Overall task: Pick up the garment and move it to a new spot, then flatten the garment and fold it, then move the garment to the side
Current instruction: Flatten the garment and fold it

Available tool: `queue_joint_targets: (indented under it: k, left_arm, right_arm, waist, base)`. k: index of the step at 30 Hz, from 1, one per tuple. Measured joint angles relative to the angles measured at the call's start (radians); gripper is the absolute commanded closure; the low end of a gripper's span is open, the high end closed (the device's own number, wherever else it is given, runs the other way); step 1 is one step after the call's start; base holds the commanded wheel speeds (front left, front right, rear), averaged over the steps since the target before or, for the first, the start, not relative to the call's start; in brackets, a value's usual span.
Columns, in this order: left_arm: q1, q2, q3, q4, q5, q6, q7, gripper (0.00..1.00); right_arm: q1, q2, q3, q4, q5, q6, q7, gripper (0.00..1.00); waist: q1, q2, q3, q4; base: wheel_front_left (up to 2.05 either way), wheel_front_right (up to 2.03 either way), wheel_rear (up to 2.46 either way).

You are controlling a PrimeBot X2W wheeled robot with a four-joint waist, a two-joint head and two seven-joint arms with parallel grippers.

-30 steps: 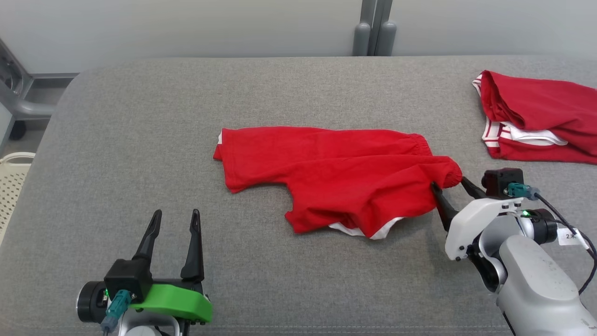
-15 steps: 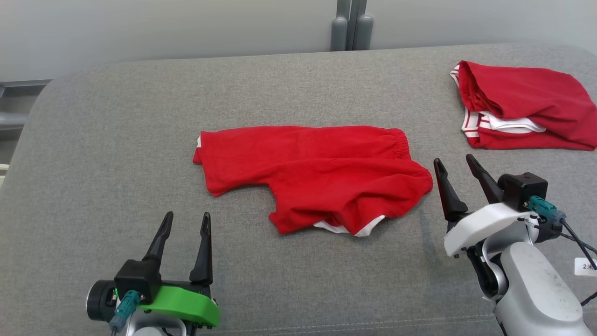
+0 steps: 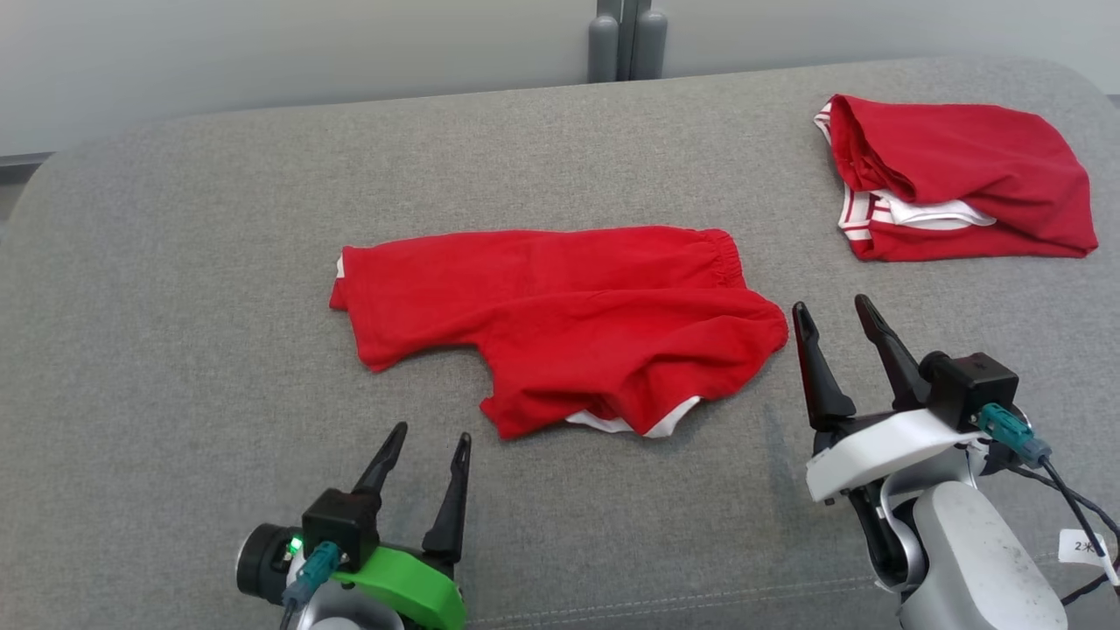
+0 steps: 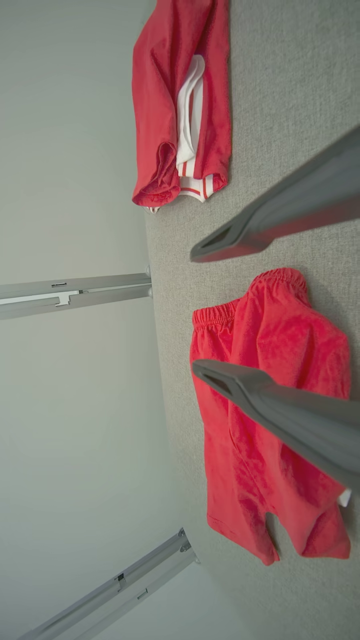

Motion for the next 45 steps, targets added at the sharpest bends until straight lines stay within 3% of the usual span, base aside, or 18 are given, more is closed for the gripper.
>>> queue_joint_targets:
  k: [25,26,27,28,35,45]
  left_arm:
    - [-0.211,0.025,-0.143,0.331,-0.047,-0.012,0.000,0.00]
    - [-0.215,0.026,-0.143,0.340,-0.054,-0.012,0.000,0.20]
    - [-0.221,0.027,-0.146,0.355,-0.064,-0.012,0.000,0.82]
    - [-0.226,0.028,-0.153,0.368,-0.068,-0.012,0.000,1.00]
    - [-0.242,0.040,-0.166,0.363,-0.085,-0.013,0.000,1.00]
    - [-0.167,0.090,-0.112,0.139,-0.039,-0.013,0.000,1.00]
  right_arm:
    - [-0.019,0.035,0.007,-0.005,-0.028,0.000,-0.004,0.00]
    - [-0.020,0.035,0.007,-0.005,-0.028,0.000,-0.004,0.00]
    - [-0.020,0.036,0.007,-0.005,-0.028,0.000,-0.004,0.00]
    - [-0.020,0.036,0.008,-0.005,-0.028,0.000,-0.004,0.00]
    - [-0.015,0.038,0.007,-0.004,-0.030,0.000,-0.004,0.00]
    - [0.012,0.041,0.006,0.009,-0.026,0.000,-0.004,0.00]
  waist:
    - [0.0000,0.0000,0.069,-0.125]
    - [0.0000,0.0000,0.070,-0.127]
    - [0.0000,0.0000,0.070,-0.127]
    - [0.0000,0.0000,0.068,-0.127]
    - [0.0000,0.0000,0.053,-0.101]
    - [0.0000,0.0000,0.017,-0.026]
  base:
    - [0.00,0.00,0.00]
    - [0.00,0.00,0.00]
    - [0.00,0.00,0.00]
    - [0.00,0.00,0.00]
    - [0.00,0.00,0.00]
    - [0.00,0.00,0.00]
